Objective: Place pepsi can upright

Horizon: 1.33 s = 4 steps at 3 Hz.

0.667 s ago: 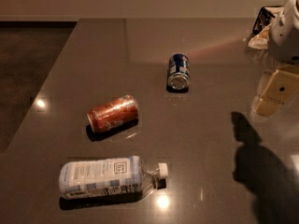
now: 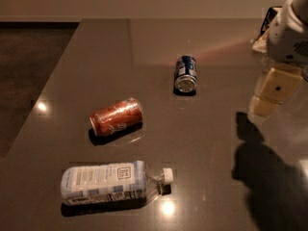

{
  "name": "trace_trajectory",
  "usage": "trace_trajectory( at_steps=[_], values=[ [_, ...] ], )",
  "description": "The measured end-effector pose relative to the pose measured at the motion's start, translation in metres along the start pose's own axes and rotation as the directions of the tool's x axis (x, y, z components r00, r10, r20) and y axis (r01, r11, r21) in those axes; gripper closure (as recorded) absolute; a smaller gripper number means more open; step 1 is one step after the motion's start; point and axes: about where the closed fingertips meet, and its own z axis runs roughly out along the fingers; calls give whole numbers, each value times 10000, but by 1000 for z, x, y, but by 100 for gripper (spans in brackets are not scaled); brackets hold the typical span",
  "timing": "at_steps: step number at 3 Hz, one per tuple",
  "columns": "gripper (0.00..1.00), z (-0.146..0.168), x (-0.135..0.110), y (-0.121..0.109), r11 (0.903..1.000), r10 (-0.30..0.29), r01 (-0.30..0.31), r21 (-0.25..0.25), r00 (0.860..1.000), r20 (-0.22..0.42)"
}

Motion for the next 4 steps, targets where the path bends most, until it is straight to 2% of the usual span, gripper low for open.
trace_trajectory(
  at_steps=[1, 2, 3, 4],
  values=[
    [0, 36, -30, -19, 9935, 886, -931, -658, 9937, -681],
    [0, 66, -61, -41, 9700, 2205, -2282, -837, 9710, -922],
    [0, 86, -98, -59, 9335, 3478, -3533, -611, 9337, -851],
    [0, 101, -124, -74, 8811, 4718, -4728, 66, 8783, -771]
  ],
)
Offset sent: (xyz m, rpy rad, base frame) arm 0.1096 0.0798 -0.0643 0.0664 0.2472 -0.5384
